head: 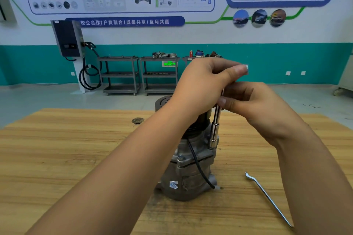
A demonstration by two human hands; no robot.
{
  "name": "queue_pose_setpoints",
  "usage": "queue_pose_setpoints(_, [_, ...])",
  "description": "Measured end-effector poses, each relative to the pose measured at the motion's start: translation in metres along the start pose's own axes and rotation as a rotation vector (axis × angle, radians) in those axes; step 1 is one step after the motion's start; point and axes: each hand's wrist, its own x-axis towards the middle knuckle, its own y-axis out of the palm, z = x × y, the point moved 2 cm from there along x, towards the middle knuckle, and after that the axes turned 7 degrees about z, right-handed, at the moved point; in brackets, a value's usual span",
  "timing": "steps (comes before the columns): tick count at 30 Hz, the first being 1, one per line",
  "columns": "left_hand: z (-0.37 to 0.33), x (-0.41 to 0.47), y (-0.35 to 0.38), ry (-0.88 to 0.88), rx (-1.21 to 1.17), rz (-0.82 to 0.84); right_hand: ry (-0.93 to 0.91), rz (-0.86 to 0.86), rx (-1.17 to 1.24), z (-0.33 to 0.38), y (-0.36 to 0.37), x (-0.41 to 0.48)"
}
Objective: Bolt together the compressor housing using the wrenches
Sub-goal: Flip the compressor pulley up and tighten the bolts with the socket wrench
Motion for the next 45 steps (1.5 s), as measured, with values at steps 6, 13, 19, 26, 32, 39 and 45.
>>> queue_pose_setpoints(6, [0.001,-0.003,-0.002,-0.021,-0.046,0.139,-0.008,0.022,0.123,-0.008,-0.004,0.001])
queue_pose_setpoints(13, [0.007,-0.015,-0.006,0.139,0.086,-0.151,0.007,-0.091,-0.006,-0.006,0.005,0.006])
queue_pose_setpoints(19, [0.015,-0.013,-0.014,-0.066,-0.155,-0.238,-0.013,-0.098,-0.095,-0.007,0.012,0.009])
queue_pose_setpoints(26, [0.015,-0.001,-0.018,-0.198,-0.128,-0.121,0.010,-0.011,0.071,-0.011,0.010,0.008])
queue_pose_setpoints(32, [0.001,0.003,-0.010,-0.158,0.162,-0.099,0.033,-0.043,0.119,-0.010,0.003,0.007])
queue_pose_setpoints(39, [-0.004,-0.004,-0.004,-0.109,0.380,-0.355,0.048,-0.082,-0.010,-0.002,0.006,0.005])
queue_pose_setpoints(45, [-0.006,-0.002,-0.009,-0.094,0.417,-0.277,0.052,-0.100,-0.037,0.001,0.007,0.004])
